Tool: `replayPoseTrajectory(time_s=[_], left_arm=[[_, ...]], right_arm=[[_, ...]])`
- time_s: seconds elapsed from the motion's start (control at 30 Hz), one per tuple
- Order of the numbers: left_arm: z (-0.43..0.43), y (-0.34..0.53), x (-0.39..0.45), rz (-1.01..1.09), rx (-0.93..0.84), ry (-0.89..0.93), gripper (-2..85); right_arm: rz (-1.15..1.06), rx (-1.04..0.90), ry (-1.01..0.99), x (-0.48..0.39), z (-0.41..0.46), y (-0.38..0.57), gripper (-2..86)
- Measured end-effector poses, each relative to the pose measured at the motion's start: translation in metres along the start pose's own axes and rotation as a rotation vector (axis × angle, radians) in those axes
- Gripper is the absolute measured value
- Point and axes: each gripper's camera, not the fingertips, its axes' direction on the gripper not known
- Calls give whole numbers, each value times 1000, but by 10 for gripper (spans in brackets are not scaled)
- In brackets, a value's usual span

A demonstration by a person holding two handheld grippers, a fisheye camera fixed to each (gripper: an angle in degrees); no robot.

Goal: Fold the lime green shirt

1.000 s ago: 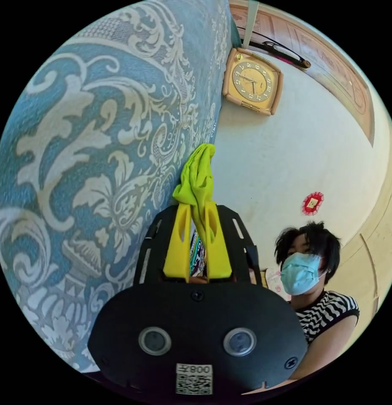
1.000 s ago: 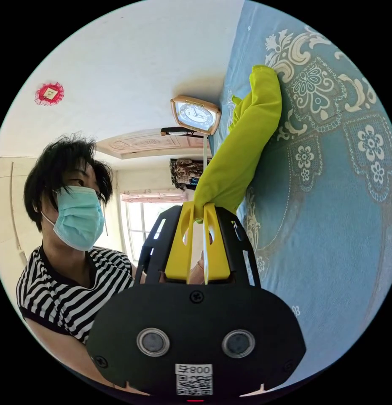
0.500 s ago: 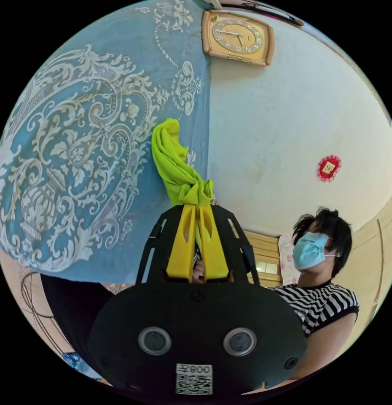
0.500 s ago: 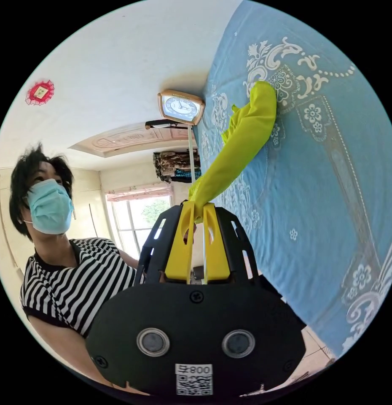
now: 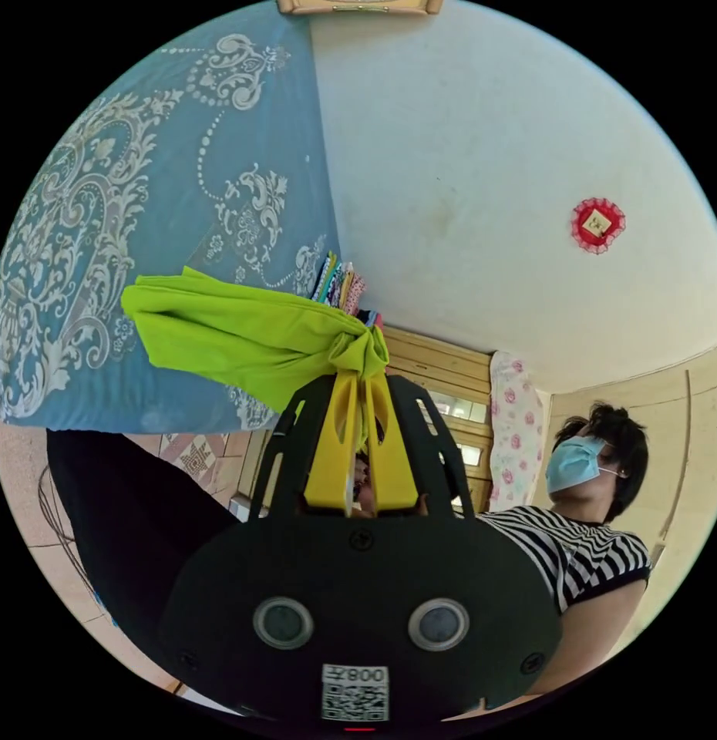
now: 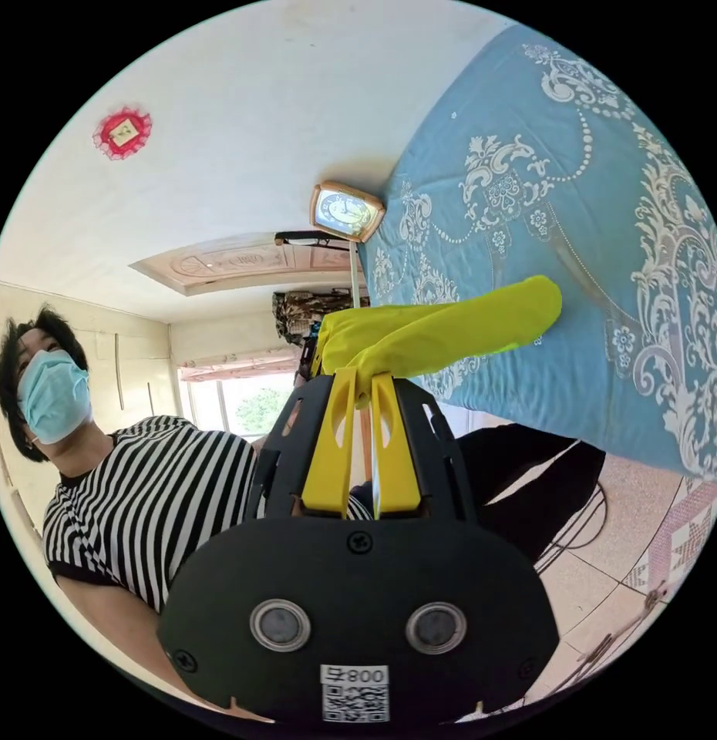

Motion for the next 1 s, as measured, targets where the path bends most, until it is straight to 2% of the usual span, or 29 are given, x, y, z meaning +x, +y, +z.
replayPoseTrajectory(time_s=[0.27,0.47,0.73,1.0], left_arm=[[115,17,1,17,-208,55,14],[194,30,-14,16,-270,37,13],[307,55,-48,28,-200,-19,13],[457,90,-88,16,-110,-55,14]], right_arm=[[34,152,33,-77,-60,113,19],[47,228,2,-113,-113,178,17],[9,165,-48,-143,-204,220,15],[-66,64,-41,-188,-358,244,15]])
